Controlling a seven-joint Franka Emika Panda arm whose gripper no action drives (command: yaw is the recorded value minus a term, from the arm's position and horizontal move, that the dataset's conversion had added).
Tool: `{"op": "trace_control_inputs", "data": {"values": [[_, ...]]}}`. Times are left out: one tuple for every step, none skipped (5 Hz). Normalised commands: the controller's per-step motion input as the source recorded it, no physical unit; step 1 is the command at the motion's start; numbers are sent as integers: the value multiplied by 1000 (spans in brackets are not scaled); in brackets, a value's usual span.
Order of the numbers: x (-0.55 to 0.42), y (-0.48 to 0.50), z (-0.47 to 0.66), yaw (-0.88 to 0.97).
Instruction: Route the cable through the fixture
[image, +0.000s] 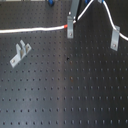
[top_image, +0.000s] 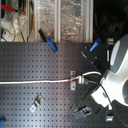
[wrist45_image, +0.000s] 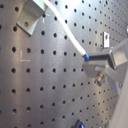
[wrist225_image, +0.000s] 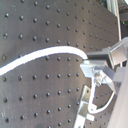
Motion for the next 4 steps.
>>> {"op": "trace_control_inputs", "data": {"values": [[-382, -80, 151, 0], [-554, 94, 161, 189], [37, 35, -2, 0], [-180, 270, 161, 60]]}}
